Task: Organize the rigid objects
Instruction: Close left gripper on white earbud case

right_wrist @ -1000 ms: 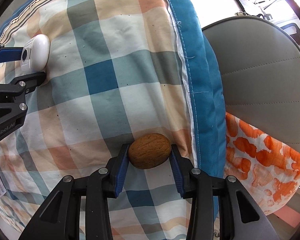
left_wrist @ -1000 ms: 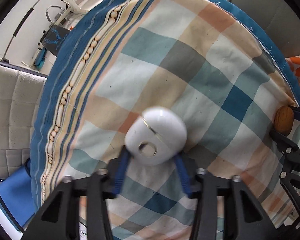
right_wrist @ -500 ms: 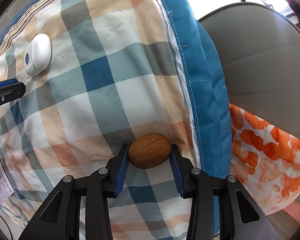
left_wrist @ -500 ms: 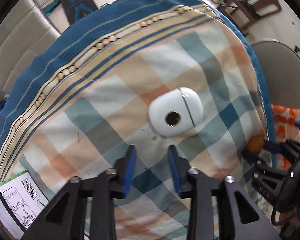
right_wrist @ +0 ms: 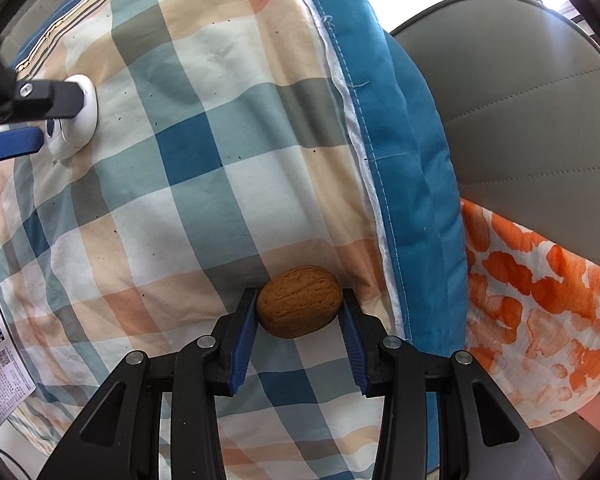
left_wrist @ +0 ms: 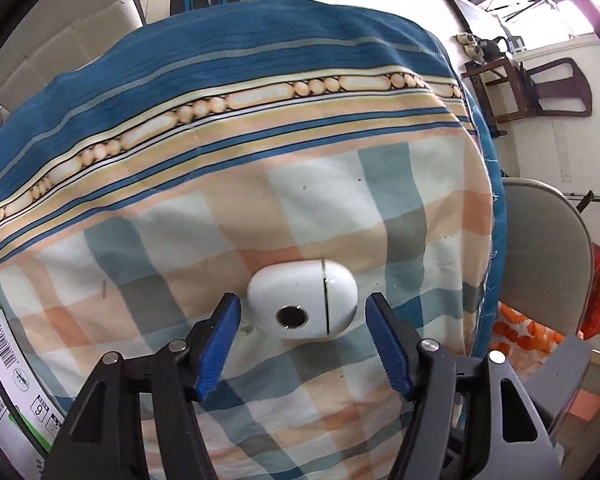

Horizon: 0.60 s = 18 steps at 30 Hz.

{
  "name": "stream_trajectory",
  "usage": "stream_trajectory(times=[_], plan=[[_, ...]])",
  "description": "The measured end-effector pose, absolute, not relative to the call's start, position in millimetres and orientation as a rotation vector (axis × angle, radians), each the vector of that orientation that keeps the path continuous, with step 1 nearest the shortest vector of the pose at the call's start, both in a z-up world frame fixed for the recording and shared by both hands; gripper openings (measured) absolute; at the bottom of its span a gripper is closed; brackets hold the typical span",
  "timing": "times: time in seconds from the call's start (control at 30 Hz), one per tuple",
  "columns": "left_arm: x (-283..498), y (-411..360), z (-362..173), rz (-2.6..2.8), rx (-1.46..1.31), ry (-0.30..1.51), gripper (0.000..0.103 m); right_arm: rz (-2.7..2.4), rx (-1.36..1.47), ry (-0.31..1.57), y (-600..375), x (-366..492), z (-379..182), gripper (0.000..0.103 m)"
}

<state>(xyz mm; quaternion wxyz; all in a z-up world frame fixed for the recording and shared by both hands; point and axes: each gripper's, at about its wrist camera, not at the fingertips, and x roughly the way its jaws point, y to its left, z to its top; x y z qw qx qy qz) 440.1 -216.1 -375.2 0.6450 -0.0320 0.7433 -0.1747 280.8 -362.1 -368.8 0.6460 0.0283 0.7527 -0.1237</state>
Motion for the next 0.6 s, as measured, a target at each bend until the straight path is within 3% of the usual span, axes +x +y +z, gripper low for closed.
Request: stream_trajectory(times=[0.13,0.33,0.6], plan=[[422,-241,-381,-0.383,0.103,1.653,0.055,-0.288,0.064,1.717,-364,282,-371,0.043],[392,-235,-378,-0.357,0.259,1.590,0.054,-0.285,0.065,1.718,-364,281,-371,0.043],[353,-199,-388,-0.348,0.241,1.624,0.055,-0.286,0.063,1.740,-361,279,-380,0.043]])
